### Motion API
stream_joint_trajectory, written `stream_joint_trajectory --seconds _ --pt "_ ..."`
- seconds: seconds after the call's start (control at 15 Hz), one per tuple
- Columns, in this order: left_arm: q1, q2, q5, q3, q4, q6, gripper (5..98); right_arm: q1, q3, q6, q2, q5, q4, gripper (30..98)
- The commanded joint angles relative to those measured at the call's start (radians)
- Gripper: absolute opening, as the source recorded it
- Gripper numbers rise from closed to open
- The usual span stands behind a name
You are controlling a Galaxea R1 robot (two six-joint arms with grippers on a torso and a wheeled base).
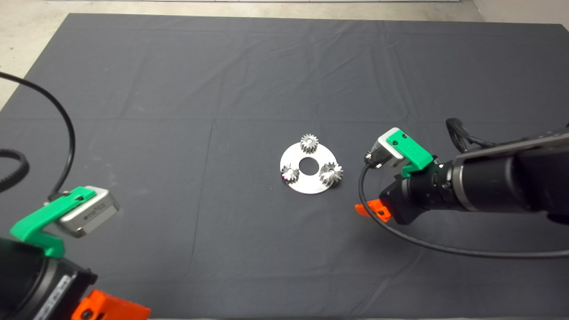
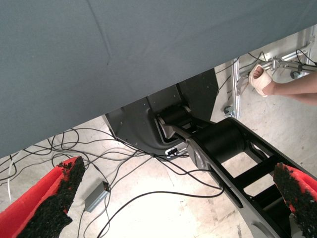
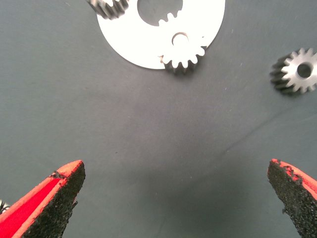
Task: Remove an incorrectly installed larger gear and replace it with the correct smaller gear
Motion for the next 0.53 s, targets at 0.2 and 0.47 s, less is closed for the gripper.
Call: stream_joint_trajectory --seconds 0.2,0.47 --pt "-0.002 0.000 -0.001 0.015 -0.014 0.002 97.6 -0.086 -0.055 -0.129 0.002 -0.028 -0.194 97.8" --pt "-0.002 0.000 0.000 0.016 -0.014 -0.001 97.6 -0.145 -0.082 -0.171 0.005 -0.031 -0.278 97.8"
